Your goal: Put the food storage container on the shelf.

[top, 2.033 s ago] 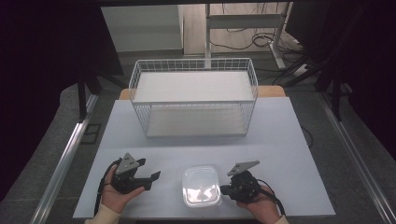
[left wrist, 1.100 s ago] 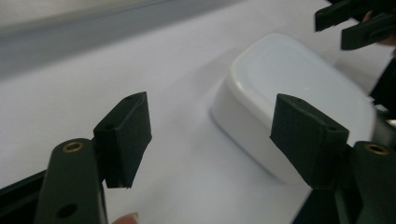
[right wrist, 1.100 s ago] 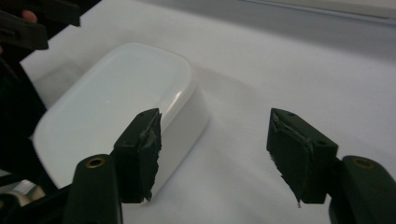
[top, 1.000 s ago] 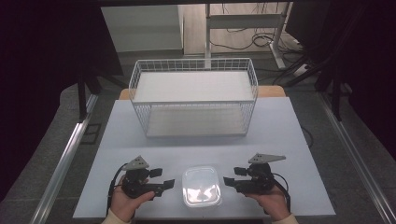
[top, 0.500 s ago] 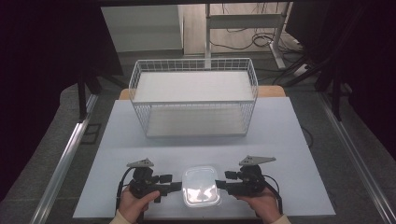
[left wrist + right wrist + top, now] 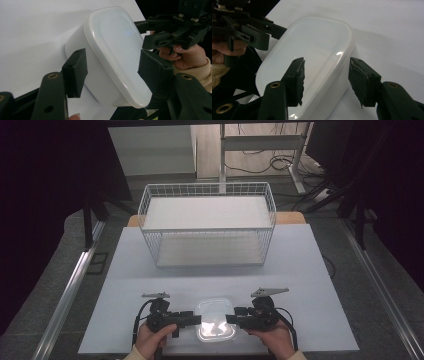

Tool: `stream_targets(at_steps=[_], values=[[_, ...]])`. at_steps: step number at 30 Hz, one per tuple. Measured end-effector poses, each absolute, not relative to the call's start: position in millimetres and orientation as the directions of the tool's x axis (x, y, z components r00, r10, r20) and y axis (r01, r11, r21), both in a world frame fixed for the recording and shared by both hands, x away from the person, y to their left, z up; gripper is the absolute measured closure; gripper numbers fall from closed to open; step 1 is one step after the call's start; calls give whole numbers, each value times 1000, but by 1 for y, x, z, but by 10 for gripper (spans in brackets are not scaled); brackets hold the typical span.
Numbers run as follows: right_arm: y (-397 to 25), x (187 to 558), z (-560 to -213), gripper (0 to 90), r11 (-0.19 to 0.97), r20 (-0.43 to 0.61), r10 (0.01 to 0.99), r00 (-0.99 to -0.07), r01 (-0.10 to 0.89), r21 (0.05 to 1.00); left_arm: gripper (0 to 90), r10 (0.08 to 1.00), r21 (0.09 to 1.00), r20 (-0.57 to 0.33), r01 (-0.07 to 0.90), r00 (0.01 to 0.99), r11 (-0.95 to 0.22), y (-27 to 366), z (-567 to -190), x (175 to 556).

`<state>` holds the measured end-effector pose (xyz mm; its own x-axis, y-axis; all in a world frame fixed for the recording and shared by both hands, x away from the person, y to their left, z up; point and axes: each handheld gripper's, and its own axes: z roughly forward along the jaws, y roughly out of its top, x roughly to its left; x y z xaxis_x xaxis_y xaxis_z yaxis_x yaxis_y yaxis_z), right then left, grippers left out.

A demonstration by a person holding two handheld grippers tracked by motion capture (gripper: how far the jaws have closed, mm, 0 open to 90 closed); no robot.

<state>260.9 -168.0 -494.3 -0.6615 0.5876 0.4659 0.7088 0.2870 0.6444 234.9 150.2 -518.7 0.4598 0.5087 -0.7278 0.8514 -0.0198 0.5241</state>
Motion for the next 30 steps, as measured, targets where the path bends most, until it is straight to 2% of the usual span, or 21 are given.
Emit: stream_targets(at_steps=[4, 8, 16, 30], values=[[-167, 262, -497, 482, 263, 508, 582, -635, 738, 621, 453, 487, 502, -754, 865, 441, -6, 149, -521, 236], [-171, 264, -497, 571, 222, 555, 583, -593, 774, 593, 524, 502, 494, -754, 869, 423, 9, 149, -522, 235], [-178, 262, -495, 670, 172, 616, 563, -551, 807, 564, 683, 507, 514, -752, 857, 422, 48, 154, -517, 232], [-185, 258, -487, 760, 146, 644, 529, -553, 807, 573, 769, 485, 565, -733, 824, 477, 44, 159, -508, 228]])
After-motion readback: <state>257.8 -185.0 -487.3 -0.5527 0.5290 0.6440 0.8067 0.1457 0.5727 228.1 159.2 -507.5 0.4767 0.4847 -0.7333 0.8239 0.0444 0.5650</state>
